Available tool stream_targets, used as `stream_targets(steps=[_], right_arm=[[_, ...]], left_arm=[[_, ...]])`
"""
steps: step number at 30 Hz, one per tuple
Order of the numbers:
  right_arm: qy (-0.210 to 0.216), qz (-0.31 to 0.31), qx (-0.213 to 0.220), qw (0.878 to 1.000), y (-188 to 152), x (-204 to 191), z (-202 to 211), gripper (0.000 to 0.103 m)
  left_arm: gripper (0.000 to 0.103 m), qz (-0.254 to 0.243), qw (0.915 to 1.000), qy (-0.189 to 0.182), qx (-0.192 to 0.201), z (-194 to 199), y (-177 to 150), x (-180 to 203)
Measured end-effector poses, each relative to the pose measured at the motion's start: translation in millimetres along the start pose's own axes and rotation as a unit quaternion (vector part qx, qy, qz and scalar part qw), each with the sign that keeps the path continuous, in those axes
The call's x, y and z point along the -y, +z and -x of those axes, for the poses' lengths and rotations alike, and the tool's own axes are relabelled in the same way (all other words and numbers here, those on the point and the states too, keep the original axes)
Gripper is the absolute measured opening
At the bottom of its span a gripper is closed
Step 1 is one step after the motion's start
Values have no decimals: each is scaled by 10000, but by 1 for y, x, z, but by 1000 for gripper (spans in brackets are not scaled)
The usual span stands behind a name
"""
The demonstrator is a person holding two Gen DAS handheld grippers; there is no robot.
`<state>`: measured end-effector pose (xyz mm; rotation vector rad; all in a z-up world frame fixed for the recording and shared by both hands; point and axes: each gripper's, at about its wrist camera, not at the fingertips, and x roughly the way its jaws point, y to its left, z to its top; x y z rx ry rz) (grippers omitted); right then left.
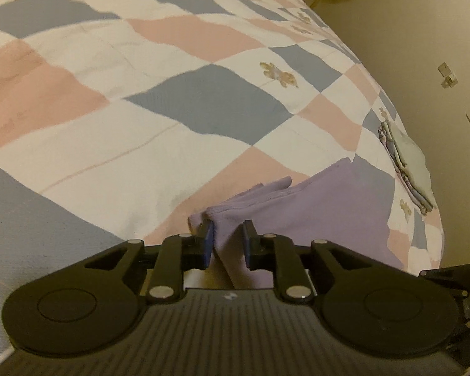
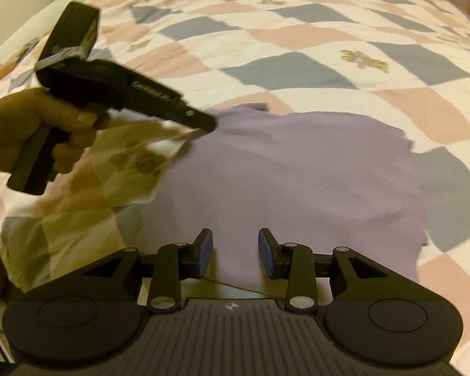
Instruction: Fold clothes
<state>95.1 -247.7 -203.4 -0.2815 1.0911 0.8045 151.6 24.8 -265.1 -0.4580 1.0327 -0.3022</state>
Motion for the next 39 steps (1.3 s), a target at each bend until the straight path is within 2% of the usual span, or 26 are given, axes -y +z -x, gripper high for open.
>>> stream_targets(steps=[5, 7, 11, 14, 16, 17, 18, 20, 23, 26, 31, 35, 37, 39], right_arm=[[-294, -348, 111, 9989, -4, 21, 9, 41], [-328, -426, 59, 9985, -6, 25, 7, 41], [-342, -286, 85, 9990, -5, 25, 6, 46], [-423, -190, 114, 9989, -6, 30, 4, 46], [-493, -229, -61, 9985, -8, 43, -2, 46], [-522, -281, -207, 9980, -11, 52, -7, 45], [-533, -419, -294, 9973, -13, 61, -9, 41], [-651, -717, -334, 9947, -18, 76, -2, 36], [-893, -781, -57, 9929, -14, 80, 16, 37], [-803, -584, 277, 9947, 3, 76, 18, 40], [-421, 27, 610, 9972, 42, 67, -15, 40], [-352, 544, 137, 9978, 46, 72, -41, 39], [-412, 719, 11, 9966, 34, 80, -36, 39], [-389, 652, -162, 9970, 21, 93, -28, 39]], left_arm=[[1, -42, 9997, 117, 203, 13, -5, -5], [1, -98, 9997, 219, 12, 1, -10, -7], [1, -34, 9998, 213, 2, -7, -5, -6], [5, -1, 9998, 200, 34, -2, -5, -12], [13, 64, 9996, 262, 42, 4, -5, -18], [12, 46, 9995, 325, 37, 8, -5, -19], [8, 27, 9992, 388, 31, 11, -5, -20], [8, -64, 9987, 501, 35, 21, -6, -21], [8, -348, 9974, 614, 159, 40, -6, -11], [8, -672, 9962, 482, 273, 49, -9, 12], [9, -1246, 9920, 162, 72, 21, -20, 55], [9, -1430, 9888, 362, -222, -3, -33, 55], [2, -1287, 9905, 413, -265, -2, -33, 45], [3, -1229, 9904, 557, -311, 3, -32, 37]])
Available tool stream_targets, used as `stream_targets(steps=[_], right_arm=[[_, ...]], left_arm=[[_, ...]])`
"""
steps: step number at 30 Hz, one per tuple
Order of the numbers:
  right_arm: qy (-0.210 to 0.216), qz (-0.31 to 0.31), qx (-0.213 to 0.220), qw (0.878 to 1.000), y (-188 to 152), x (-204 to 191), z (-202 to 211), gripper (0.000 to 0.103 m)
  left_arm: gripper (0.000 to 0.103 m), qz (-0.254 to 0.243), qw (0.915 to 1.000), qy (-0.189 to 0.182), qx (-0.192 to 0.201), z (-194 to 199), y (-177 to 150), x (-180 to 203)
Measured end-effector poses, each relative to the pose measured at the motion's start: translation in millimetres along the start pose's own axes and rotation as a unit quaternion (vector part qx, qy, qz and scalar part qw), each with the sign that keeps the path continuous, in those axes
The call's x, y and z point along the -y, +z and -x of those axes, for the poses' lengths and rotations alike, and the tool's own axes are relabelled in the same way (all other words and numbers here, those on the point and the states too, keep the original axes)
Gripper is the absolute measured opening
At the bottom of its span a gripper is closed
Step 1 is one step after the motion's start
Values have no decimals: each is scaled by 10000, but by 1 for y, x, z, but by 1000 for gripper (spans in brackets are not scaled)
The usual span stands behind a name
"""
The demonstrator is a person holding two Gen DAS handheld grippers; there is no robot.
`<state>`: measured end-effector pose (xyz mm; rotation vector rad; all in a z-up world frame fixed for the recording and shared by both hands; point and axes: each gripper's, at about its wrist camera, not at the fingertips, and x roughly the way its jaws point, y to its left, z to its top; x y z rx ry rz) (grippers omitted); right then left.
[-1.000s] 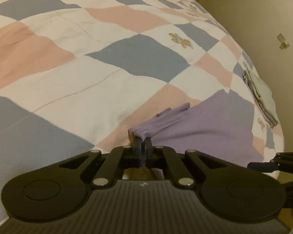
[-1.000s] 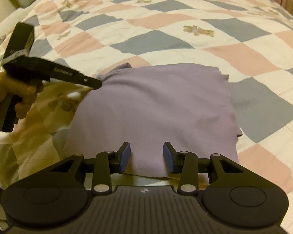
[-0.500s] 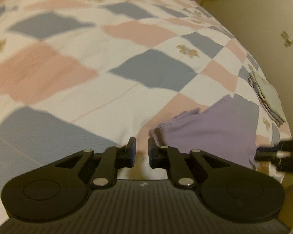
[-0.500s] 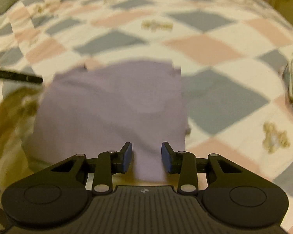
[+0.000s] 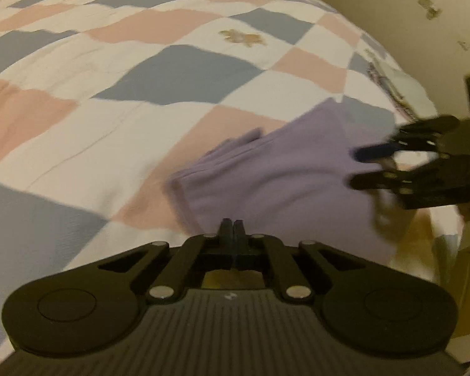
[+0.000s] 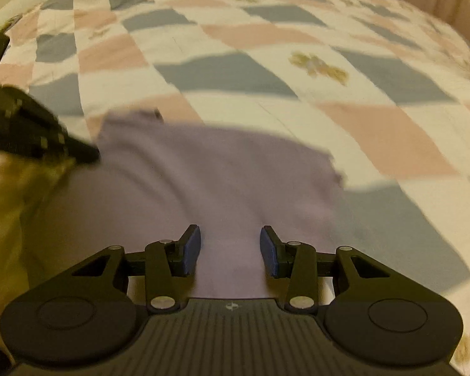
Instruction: Fold clothes
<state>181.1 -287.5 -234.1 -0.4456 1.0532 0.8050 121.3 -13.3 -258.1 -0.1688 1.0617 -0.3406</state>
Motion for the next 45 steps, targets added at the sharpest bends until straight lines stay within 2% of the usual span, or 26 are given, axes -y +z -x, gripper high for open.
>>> stream_targets(steps=[2, 4, 8, 11, 14, 17, 18, 19, 22, 26, 30, 33, 37, 45], right_arm=[[32, -88, -170, 9998, -12, 10, 6, 39], [42, -198, -265, 9994, -16, 16, 15, 39], [15, -395, 251, 9989, 5, 25, 34, 39], [235, -356, 413, 9982, 30, 32, 17, 39], [387, -123, 366, 9985, 50, 41, -10, 38], [257, -227, 291, 9990, 55, 65, -27, 37], [177, -267, 289, 9991, 55, 72, -28, 38], [64, -312, 277, 9991, 54, 79, -27, 38], [-71, -484, 338, 9982, 44, 92, -8, 38], [179, -339, 396, 9985, 27, 72, 21, 38], [495, -77, 213, 9985, 4, 31, 28, 38], [390, -237, -192, 9988, -13, 15, 17, 37], [154, -500, -317, 9981, -20, 8, 19, 37], [-269, -1087, -535, 9923, -26, -2, 22, 38]], left_arm=[[3, 40, 9999, 93, -79, 3, 0, -6], [10, 36, 9993, 330, -173, 9, 4, -9], [8, 133, 9993, 309, 134, 29, 24, -4], [8, 221, 9993, 184, 240, 21, 40, 4], [9, 155, 9997, 201, 65, -5, 47, 9], [10, 336, 9988, 354, 5, -21, 46, -4], [6, 417, 9982, 424, 33, -22, 45, -9], [2, 472, 9976, 511, 62, -22, 45, -14], [6, 596, 9946, 838, 152, -11, 44, -20], [8, 507, 9928, 1011, 383, 17, 39, -8], [8, 48, 9958, 851, 337, 28, 26, 32], [8, -185, 9975, 676, 44, 23, 10, 55], [9, -604, 9948, 729, -374, 8, -7, 74], [10, -1024, 9902, 780, -547, 4, -16, 80]])
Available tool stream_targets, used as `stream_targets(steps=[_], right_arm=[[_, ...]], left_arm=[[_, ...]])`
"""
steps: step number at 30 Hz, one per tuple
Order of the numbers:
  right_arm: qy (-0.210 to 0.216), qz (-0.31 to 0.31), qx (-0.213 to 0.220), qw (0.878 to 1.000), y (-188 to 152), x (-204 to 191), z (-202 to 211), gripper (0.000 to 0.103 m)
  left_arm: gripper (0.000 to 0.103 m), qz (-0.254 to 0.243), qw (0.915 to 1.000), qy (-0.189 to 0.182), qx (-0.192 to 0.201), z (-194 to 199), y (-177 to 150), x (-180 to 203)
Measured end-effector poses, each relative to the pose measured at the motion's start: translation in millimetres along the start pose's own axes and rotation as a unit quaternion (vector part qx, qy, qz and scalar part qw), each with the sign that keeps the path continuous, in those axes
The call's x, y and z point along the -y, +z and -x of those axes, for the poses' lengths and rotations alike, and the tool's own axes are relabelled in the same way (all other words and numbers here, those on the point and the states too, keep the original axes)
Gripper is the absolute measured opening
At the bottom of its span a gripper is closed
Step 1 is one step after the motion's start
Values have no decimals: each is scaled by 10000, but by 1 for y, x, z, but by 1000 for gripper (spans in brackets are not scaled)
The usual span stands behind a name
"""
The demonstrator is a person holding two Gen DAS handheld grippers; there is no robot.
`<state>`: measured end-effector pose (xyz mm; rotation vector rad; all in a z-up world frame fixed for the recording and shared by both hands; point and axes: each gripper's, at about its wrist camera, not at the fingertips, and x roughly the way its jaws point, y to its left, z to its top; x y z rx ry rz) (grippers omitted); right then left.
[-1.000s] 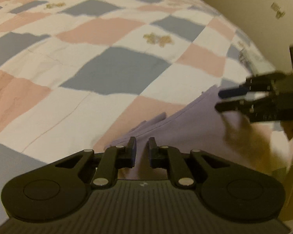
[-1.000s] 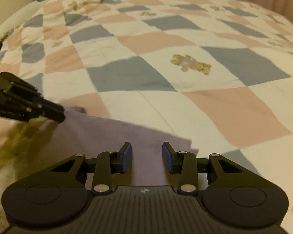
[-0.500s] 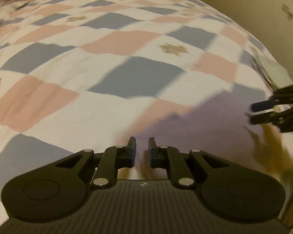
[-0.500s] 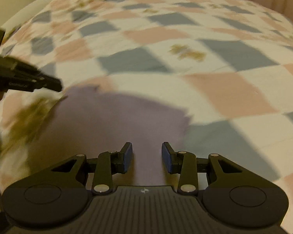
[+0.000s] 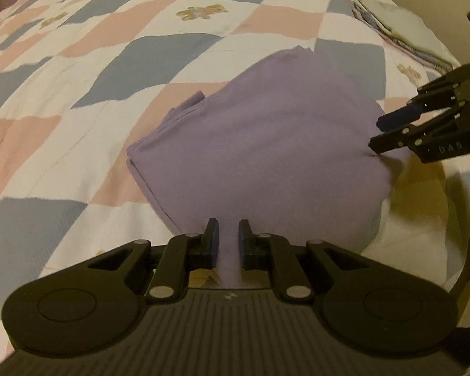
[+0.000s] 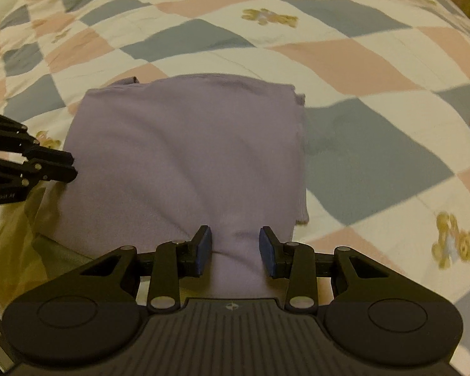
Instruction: Fold clothes
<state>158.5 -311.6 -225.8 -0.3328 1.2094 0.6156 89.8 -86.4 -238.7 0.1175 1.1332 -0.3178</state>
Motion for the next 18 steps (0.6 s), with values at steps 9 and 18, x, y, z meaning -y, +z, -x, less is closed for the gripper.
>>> stream_targets(steps=[9, 18], right_arm=[[-247, -12, -96, 9996, -4, -9, 4, 39], [-338, -277, -207, 9988, -32, -6, 14, 39]], left_arm=[[10, -121, 9999, -42, 76, 2, -6, 0], [12, -565, 9984, 31, -62, 9, -26, 5]])
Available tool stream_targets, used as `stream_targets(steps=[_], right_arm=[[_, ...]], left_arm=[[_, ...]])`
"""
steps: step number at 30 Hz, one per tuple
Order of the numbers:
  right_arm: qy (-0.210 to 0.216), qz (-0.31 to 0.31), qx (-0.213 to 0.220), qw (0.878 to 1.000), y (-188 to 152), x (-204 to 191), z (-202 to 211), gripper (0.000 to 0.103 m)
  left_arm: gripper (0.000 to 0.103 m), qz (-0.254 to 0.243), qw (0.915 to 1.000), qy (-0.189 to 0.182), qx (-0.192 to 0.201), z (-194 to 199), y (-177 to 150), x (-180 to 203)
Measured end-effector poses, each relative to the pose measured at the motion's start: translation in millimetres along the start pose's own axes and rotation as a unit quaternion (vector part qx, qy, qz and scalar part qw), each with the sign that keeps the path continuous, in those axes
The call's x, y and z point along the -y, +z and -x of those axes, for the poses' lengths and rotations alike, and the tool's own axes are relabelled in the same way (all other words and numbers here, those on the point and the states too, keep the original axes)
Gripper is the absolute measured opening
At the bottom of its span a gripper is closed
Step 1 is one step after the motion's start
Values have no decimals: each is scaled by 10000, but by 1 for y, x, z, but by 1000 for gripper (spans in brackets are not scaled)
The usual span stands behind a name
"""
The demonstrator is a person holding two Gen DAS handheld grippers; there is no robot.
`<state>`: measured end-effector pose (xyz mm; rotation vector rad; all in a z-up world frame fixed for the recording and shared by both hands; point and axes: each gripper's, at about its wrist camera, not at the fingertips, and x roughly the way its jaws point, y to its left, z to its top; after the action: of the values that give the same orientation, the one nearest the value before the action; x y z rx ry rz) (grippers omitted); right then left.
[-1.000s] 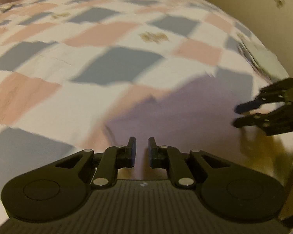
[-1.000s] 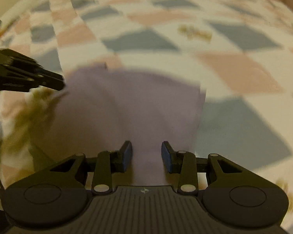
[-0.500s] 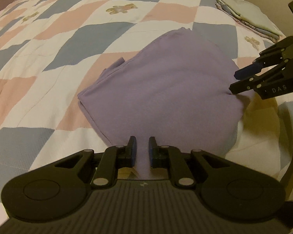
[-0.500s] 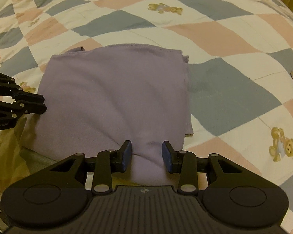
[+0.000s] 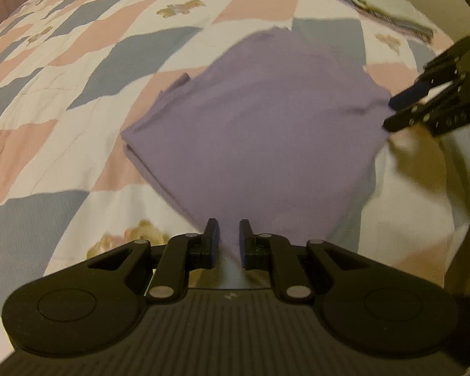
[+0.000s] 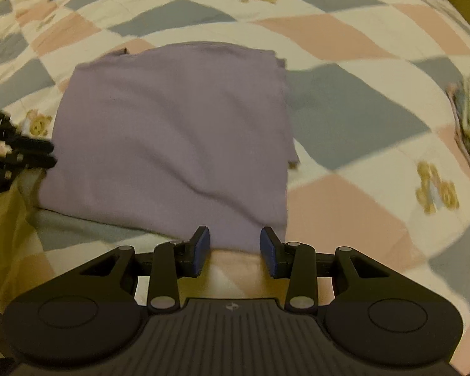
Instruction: Fold clothes
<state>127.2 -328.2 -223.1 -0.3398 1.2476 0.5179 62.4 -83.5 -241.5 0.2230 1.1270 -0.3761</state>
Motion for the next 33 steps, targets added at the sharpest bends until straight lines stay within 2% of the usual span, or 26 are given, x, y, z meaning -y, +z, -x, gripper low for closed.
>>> stream_targets(steps=[3, 10, 16, 20, 22, 23, 26, 33], right_arm=[[5, -164, 270, 9995, -11, 3, 15, 39], [576, -440, 654, 9952, -18, 26, 23, 40], [1013, -433, 779, 9909, -12, 57, 9, 42], [1509, -441, 768, 9846, -12, 74, -5, 42], [1672, -405, 725, 9824, -13, 78, -11, 33], [1703, -439, 720, 9818, -13, 81, -11, 16], [1779, -561, 709, 9799, -16, 90, -10, 2], [1947, -479, 338, 9791, -19, 96, -16, 2]], left_arm=[[14, -87, 9999, 95, 50, 13, -6, 9], [21, 420, 9979, -164, 456, 26, 2, 36], [21, 250, 9975, -257, 613, 4, 35, 83], [22, 385, 9954, -248, 841, -10, 60, 95], [22, 537, 9949, -187, 830, -17, 71, 94], [22, 608, 9947, -173, 814, -19, 75, 93], [22, 619, 9956, -138, 691, -29, 85, 95], [29, 247, 9991, -6, 339, -50, 92, 111]])
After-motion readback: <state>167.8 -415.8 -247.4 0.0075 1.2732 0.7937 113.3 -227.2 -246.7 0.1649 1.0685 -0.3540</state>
